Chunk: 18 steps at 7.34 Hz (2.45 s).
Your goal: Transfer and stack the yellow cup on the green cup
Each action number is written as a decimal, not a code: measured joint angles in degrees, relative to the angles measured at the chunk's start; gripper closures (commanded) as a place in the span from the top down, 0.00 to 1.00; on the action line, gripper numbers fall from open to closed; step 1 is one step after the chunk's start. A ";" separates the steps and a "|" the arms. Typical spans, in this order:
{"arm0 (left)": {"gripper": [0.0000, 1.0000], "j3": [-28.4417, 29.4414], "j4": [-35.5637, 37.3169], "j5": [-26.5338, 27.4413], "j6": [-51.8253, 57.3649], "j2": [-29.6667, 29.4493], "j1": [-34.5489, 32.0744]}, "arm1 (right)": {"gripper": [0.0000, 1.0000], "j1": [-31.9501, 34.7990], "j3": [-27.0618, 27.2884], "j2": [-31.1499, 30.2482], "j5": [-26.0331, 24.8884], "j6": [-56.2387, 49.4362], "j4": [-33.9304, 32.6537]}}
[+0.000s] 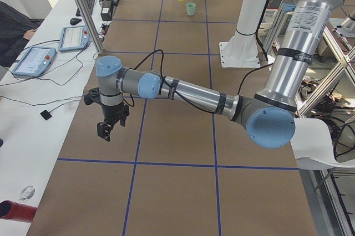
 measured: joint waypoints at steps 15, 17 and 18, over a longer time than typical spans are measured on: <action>1.00 0.25 -0.24 -0.21 0.86 0.65 -1.16 | 0.99 -5.94 -4.87 -3.69 0.50 0.05 -0.25; 1.00 0.32 -0.26 -0.16 0.91 0.67 -1.20 | 1.00 -6.19 -5.50 -2.84 0.64 0.01 0.03; 1.00 0.34 -0.16 -0.12 0.94 0.89 -1.41 | 1.00 -6.06 -5.44 -2.78 0.72 0.02 0.20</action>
